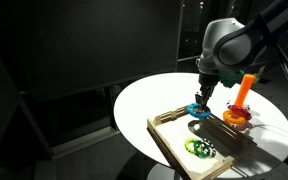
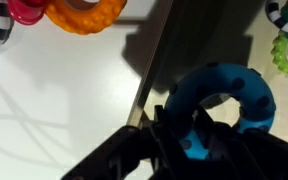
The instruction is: Move the blue ring from the tray to the table
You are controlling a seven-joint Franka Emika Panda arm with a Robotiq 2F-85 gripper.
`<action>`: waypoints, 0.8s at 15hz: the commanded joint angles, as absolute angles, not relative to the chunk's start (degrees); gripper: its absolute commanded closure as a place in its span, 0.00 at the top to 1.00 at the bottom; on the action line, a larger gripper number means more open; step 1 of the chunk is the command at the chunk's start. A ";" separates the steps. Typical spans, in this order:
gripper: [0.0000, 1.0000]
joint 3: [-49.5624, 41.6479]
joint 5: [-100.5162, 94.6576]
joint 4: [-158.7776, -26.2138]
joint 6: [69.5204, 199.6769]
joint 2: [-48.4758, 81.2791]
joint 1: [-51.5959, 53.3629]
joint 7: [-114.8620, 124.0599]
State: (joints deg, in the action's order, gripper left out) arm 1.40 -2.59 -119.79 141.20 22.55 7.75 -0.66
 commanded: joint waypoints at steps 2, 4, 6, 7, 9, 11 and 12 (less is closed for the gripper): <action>0.10 -0.14 -4.06 -120.17 136.93 18.89 5.93 1.86; 0.10 -1.16 -4.39 -119.93 136.10 18.61 5.13 2.50; 0.10 -2.41 -5.42 -119.71 135.47 18.74 4.55 3.71; 0.10 -3.14 -6.33 -119.56 135.18 18.99 4.38 4.59; 0.10 -4.13 -7.48 -119.29 134.73 19.52 3.72 5.78; 0.10 -5.19 -8.92 -119.05 134.39 20.03 3.46 7.39; 0.10 -5.58 -9.52 -118.97 134.36 20.25 3.32 8.15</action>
